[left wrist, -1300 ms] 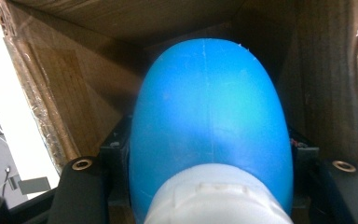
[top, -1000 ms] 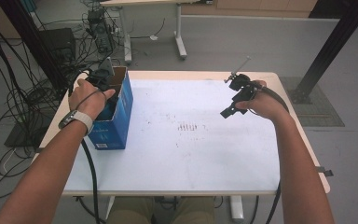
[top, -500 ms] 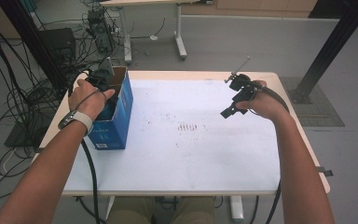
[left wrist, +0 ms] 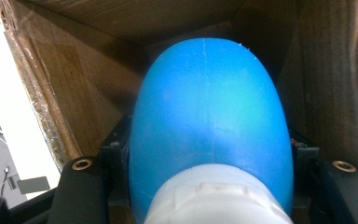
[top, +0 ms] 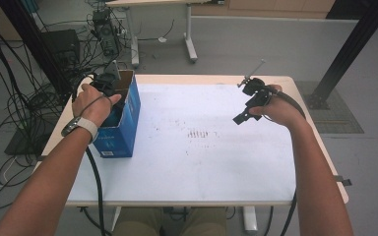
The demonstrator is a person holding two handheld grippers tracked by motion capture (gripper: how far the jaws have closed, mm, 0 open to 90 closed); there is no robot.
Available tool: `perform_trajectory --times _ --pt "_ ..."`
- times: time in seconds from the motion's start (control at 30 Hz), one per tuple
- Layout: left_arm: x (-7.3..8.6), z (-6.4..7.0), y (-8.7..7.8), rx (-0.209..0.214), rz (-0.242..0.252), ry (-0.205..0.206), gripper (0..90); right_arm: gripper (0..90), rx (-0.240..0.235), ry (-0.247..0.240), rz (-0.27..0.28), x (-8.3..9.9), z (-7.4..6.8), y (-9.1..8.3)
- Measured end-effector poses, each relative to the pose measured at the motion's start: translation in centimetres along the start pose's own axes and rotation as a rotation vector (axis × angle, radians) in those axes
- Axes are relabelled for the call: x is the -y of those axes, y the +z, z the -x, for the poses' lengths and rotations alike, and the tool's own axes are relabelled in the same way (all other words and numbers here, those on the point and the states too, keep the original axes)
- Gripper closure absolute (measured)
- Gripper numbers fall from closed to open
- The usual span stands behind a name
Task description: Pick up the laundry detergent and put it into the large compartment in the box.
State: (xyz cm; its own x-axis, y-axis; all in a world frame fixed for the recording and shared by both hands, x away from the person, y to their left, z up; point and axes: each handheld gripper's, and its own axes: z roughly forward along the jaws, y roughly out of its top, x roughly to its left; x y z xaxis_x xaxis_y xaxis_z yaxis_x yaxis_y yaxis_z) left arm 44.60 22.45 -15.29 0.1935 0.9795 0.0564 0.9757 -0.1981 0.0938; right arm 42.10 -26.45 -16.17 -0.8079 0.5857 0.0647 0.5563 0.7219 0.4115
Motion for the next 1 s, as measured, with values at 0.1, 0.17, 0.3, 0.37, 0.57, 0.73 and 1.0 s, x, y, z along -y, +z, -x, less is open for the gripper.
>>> perform_trajectory --times 0.1,0.17,0.3,0.37,0.57,0.73,1.0 --pt "-0.01 0.0 0.0 -0.001 0.0 0.001 37.6 10.9 0.001 0.0 0.0 0.0 -0.02 0.0" --pt "-0.01 -0.03 0.0 0.0 0.0 0.001 37.6 10.9 0.001 0.0 0.0 0.0 -0.03 0.01" --pt "-0.01 0.09 0.0 -0.003 0.0 0.002 37.6 10.8 0.0 -0.001 -0.002 -0.07 -0.02 0.06" --pt "-0.02 0.18 0.0 -0.005 0.001 0.004 37.6 10.8 -0.001 -0.002 -0.004 -0.16 -0.02 0.14" --pt "0.03 0.14 -0.01 -0.004 0.001 0.003 37.6 10.9 -0.001 -0.003 -0.003 -0.18 -0.03 0.19" --pt "0.04 0.18 -0.01 -0.005 0.001 0.004 37.6 10.8 0.0 -0.004 -0.005 -0.24 -0.08 0.16" --pt "0.06 0.22 0.0 -0.006 0.001 0.003 37.5 10.8 0.0 -0.004 -0.004 -0.14 -0.07 0.12"
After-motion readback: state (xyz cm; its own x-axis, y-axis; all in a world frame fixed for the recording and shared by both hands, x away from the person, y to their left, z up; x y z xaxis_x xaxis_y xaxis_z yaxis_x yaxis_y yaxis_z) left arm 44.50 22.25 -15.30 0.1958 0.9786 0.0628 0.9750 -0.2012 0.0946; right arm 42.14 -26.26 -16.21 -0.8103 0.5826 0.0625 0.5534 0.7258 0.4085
